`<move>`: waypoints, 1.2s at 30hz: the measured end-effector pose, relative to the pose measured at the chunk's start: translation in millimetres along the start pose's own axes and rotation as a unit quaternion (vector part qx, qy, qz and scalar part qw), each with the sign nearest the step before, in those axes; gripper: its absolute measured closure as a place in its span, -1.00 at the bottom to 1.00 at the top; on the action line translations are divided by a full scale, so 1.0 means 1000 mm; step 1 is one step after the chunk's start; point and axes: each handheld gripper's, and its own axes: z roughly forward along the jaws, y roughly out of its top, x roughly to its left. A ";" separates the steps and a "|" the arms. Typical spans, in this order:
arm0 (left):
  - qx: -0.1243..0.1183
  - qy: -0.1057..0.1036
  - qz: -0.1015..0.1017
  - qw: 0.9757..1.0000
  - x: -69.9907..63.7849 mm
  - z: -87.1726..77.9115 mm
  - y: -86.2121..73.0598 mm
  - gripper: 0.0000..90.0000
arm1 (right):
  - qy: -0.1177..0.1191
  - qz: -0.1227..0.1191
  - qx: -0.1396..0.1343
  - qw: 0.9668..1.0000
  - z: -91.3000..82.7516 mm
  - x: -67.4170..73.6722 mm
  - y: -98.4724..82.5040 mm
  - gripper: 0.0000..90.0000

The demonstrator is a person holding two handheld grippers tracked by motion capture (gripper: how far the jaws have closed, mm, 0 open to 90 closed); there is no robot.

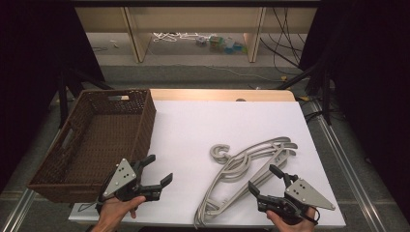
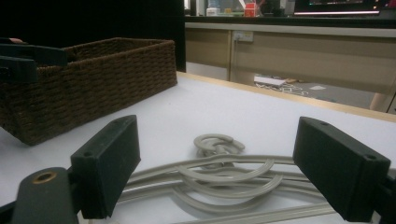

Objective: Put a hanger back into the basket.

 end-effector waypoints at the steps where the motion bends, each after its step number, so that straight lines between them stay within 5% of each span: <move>1: 0.000 0.000 0.000 1.000 0.000 0.000 0.000 -0.65 | -0.003 0.000 0.006 1.000 -0.001 0.000 0.000 -0.65; 15: 0.013 0.002 0.001 1.000 -0.002 0.004 -0.002 -0.64 | -0.009 -0.002 0.012 1.000 -0.001 0.001 0.000 -0.65; 23: 0.030 -0.014 -0.017 0.999 -0.006 0.011 -0.002 -0.63 | -0.012 -0.002 0.012 1.000 -0.002 0.000 0.000 -0.65; 24: 0.042 -0.024 -0.031 0.998 -0.009 0.016 -0.002 -0.60 | -0.016 -0.002 0.009 1.000 -0.002 0.000 0.001 -0.65; 29: 0.075 -0.039 -0.017 0.996 -0.019 0.029 0.005 -0.48 | -0.016 -0.002 0.011 1.000 -0.002 -0.001 0.000 -0.65; 34: 0.121 -0.050 -0.016 0.991 -0.029 0.046 0.010 -0.43 | -0.018 0.000 0.013 1.000 -0.004 -0.003 0.001 -0.64; 36: 0.153 -0.061 -0.011 0.986 -0.036 0.060 0.010 -0.42 | -0.016 -0.001 0.013 1.000 -0.004 -0.003 0.001 -0.64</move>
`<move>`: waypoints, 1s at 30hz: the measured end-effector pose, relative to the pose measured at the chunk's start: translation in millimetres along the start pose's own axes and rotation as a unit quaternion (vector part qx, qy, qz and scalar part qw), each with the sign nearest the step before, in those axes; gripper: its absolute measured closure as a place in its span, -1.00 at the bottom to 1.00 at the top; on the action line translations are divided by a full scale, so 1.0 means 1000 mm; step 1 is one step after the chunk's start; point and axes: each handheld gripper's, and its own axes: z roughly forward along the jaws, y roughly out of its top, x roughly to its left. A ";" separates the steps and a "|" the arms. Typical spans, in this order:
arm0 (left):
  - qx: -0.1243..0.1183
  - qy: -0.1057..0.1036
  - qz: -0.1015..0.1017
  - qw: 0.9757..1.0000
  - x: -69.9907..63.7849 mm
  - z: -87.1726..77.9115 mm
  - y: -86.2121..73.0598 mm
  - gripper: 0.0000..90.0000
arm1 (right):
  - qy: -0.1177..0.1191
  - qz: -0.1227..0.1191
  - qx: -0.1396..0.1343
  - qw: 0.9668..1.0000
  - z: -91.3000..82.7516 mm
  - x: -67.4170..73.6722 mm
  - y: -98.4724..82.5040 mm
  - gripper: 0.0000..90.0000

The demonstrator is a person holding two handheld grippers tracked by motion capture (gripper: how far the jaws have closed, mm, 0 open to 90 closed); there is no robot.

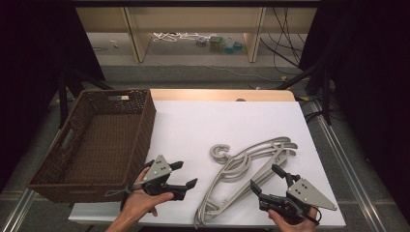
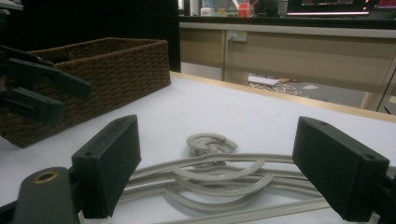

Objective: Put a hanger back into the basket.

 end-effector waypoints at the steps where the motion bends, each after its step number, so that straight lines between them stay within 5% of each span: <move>1: 0.009 -0.003 0.004 1.000 -0.002 0.005 0.001 -0.41 | 0.001 -0.002 -0.001 1.000 0.000 0.000 0.000 -0.64; 2: 0.022 -0.001 0.007 1.000 -0.003 0.010 0.002 -0.40 | 0.003 0.017 0.012 1.000 -0.001 0.002 0.000 -0.64; 7: 0.056 -0.018 0.013 0.998 -0.006 0.028 0.007 -0.36 | 0.006 0.019 0.008 1.000 0.000 0.002 -0.001 -0.64; 9: 0.073 -0.035 0.034 0.996 -0.008 0.043 0.012 -0.35 | 0.003 0.020 0.011 1.000 0.000 0.002 -0.001 -0.64; 16: 0.117 -0.047 0.030 0.992 -0.013 0.074 0.018 -0.18 | 0.004 0.022 0.004 1.000 0.000 0.001 -0.001 -0.63; 19: 0.150 -0.052 0.034 0.987 -0.012 0.089 0.022 -0.08 | 0.001 0.022 0.007 1.000 -0.001 0.000 -0.001 -0.63; 21: 0.156 -0.050 0.034 0.986 -0.011 0.092 0.023 -0.05 | 0.003 0.020 0.007 1.000 -0.001 0.000 -0.001 -0.63; 22: 0.177 -0.055 0.041 0.982 -0.008 0.098 0.025 -0.03 | 0.003 0.021 0.008 1.000 -0.001 0.000 -0.001 -0.63; 23: 0.177 -0.055 0.041 0.982 -0.008 0.098 0.025 0.00 | 0.003 0.021 0.008 1.000 -0.001 0.000 -0.002 -0.63; 24: 0.202 -0.058 0.052 0.976 -0.004 0.103 0.025 0.01 | 0.003 0.021 0.009 1.000 -0.001 0.000 -0.001 -0.63; 28: 0.219 -0.059 0.047 0.973 0.001 0.115 0.025 0.15 | 0.004 0.021 0.011 1.000 -0.001 0.001 -0.001 -0.62; 30: 0.220 -0.062 0.040 0.973 0.001 0.117 0.025 0.28 | 0.007 0.021 0.010 1.000 -0.001 0.001 -0.001 -0.61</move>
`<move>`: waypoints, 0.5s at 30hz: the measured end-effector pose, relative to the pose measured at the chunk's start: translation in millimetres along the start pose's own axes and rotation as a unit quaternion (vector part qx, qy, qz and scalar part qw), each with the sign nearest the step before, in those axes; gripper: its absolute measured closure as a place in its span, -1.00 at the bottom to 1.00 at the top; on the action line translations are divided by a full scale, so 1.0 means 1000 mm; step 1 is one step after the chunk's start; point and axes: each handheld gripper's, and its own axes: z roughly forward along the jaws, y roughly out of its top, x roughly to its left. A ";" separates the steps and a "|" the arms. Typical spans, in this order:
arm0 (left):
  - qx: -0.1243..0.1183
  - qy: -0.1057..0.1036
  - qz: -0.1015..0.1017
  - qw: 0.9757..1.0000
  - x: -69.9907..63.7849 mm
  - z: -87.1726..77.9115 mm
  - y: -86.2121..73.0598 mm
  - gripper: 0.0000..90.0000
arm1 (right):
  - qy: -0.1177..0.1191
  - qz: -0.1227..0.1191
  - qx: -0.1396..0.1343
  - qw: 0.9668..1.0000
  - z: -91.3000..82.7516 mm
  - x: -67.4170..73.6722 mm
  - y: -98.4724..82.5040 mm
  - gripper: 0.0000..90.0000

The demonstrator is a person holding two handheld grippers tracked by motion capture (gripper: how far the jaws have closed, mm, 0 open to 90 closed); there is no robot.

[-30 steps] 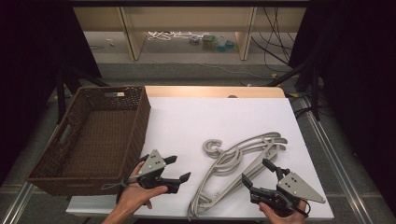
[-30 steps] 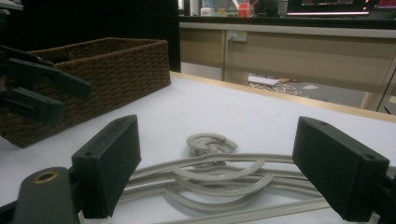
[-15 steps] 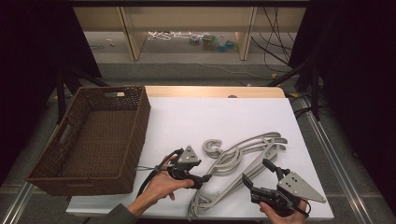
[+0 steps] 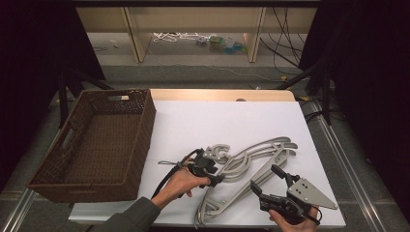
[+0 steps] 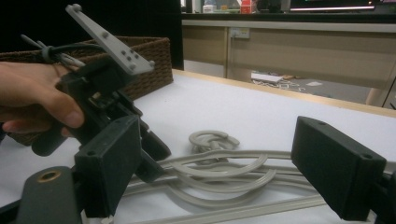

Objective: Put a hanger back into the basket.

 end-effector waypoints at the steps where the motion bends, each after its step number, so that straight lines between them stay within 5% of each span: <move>1: -0.006 -0.010 -0.022 1.000 -0.001 0.006 0.001 0.32 | 0.002 -0.001 0.002 1.000 0.000 0.000 0.000 -0.61; 6: 0.013 -0.014 -0.024 1.000 0.003 0.013 0.002 0.41 | 0.002 -0.001 0.011 1.000 -0.001 0.000 0.000 -0.60; 9: 0.006 -0.028 -0.058 0.998 0.004 0.018 0.004 0.49 | 0.002 -0.003 0.003 1.000 0.000 0.000 0.000 -0.60; 15: 0.024 -0.023 -0.062 0.998 0.007 0.016 0.006 0.61 | 0.006 -0.003 0.005 1.000 0.001 0.000 0.000 -0.59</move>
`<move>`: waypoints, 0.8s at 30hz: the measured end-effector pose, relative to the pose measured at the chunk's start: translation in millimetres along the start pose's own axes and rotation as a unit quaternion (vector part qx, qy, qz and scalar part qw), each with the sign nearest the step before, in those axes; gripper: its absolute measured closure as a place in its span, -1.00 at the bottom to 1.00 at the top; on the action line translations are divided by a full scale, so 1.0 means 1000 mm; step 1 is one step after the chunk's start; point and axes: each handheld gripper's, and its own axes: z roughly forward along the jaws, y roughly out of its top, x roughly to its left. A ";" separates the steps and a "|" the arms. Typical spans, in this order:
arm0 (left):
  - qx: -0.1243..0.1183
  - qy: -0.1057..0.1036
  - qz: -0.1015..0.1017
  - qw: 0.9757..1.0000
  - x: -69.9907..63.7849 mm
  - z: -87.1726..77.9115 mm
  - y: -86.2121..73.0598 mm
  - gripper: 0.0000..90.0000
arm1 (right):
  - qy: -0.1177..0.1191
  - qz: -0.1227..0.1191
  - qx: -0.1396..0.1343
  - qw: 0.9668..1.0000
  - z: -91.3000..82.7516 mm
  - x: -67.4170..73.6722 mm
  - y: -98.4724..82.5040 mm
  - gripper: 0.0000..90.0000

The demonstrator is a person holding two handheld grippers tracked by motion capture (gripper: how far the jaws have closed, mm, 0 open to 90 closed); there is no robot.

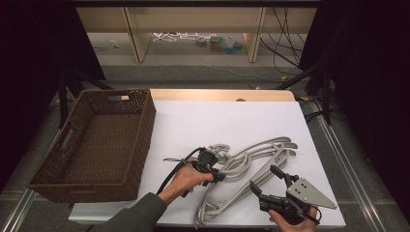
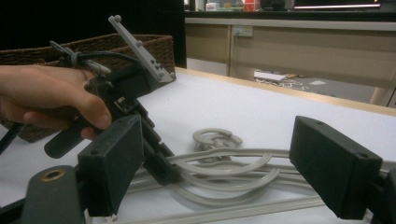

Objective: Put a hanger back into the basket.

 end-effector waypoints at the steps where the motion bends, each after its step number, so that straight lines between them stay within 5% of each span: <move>1: 0.000 0.000 0.000 1.000 0.000 0.000 0.000 0.61 | -0.001 -0.001 0.000 1.000 0.000 0.000 0.000 -0.58; 2: -0.013 -0.001 -0.020 1.000 -0.001 0.001 -0.001 0.62 | -0.002 -0.002 0.002 1.000 0.000 0.000 0.000 -0.58; 8: -0.039 -0.013 -0.054 0.998 0.002 -0.003 0.000 0.69 | 0.000 0.001 0.010 1.000 -0.001 0.000 0.000 -0.58; 14: -0.076 -0.022 -0.093 0.993 0.002 -0.007 -0.004 0.72 | 0.003 0.006 0.001 1.000 -0.001 -0.001 0.000 -0.58; 17: -0.083 -0.025 -0.098 0.991 0.001 -0.010 -0.004 0.73 | 0.004 0.004 0.006 1.000 -0.001 0.000 0.000 -0.59; 24: -0.120 -0.039 -0.121 0.985 0.003 -0.016 -0.004 0.74 | 0.003 0.005 0.001 1.000 -0.001 0.000 0.000 -0.59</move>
